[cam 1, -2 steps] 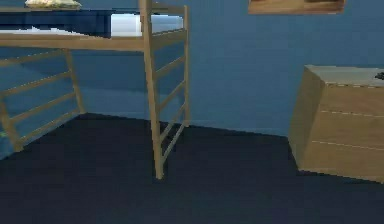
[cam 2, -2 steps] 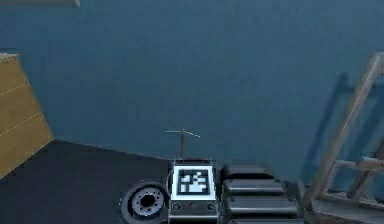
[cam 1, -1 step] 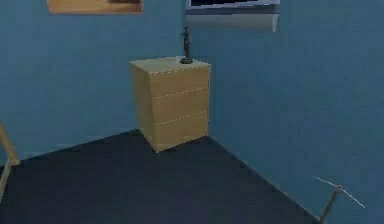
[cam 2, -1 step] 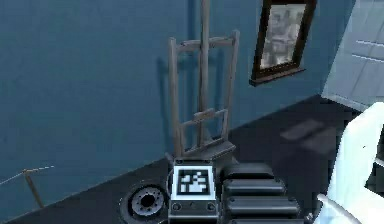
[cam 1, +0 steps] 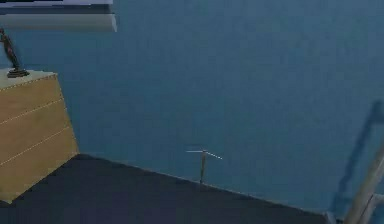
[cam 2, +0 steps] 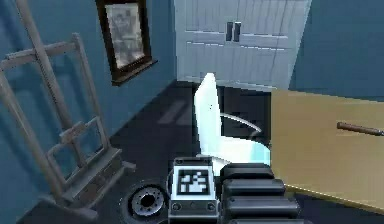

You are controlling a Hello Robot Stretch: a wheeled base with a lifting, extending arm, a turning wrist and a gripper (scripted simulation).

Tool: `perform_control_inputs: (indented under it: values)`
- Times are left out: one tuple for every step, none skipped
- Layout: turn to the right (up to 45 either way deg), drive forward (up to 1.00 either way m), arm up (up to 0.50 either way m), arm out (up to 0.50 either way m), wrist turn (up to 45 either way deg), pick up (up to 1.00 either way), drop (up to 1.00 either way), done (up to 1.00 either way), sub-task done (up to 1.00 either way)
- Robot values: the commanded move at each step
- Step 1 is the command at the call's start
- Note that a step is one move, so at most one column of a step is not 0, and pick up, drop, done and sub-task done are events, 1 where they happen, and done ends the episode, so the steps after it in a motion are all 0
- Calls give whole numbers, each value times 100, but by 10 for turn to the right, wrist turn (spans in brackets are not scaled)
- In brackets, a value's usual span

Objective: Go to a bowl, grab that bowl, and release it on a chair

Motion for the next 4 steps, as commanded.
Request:
perform_control_inputs:
  values:
    - [450, 0, 0, 0, 0, 0, 0, 0, 0]
    - [450, 0, 0, 0, 0, 0, 0, 0, 0]
    - [450, 0, 0, 0, 0, 0, 0, 0, 0]
    - [360, 0, 0, 0, 0, 0, 0, 0, 0]
